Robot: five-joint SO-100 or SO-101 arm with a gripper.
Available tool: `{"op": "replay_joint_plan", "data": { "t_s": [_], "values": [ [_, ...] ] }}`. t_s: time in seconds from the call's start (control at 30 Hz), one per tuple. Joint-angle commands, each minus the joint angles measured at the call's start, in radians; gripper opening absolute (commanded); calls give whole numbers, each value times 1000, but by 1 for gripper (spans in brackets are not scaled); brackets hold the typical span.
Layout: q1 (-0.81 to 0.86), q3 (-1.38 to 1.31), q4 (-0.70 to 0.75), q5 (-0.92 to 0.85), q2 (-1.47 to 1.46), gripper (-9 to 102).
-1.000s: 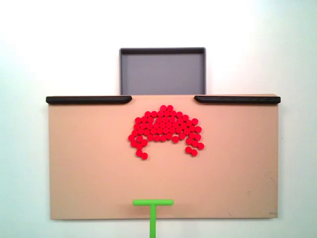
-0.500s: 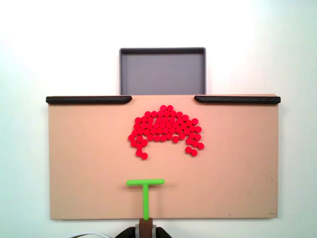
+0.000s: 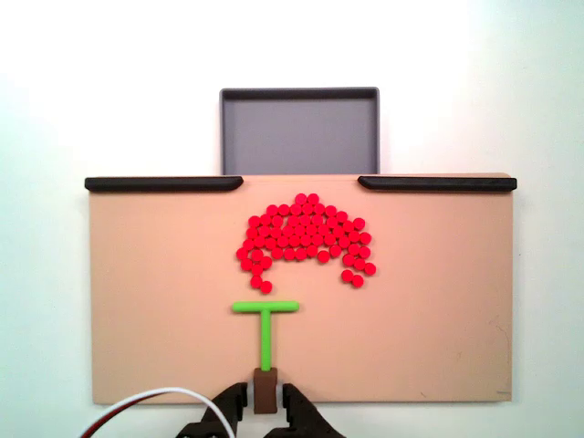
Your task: Push granules from bottom to the grey container
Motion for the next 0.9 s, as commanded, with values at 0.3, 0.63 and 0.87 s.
{"op": "replay_joint_plan", "data": {
  "t_s": [0.3, 0.63, 0.87],
  "values": [
    [23, -8, -40, 14, -54, 0],
    [48, -48, -52, 0, -120, 0],
    [57, -107, -52, 8, -179, 0]
  ]
}}
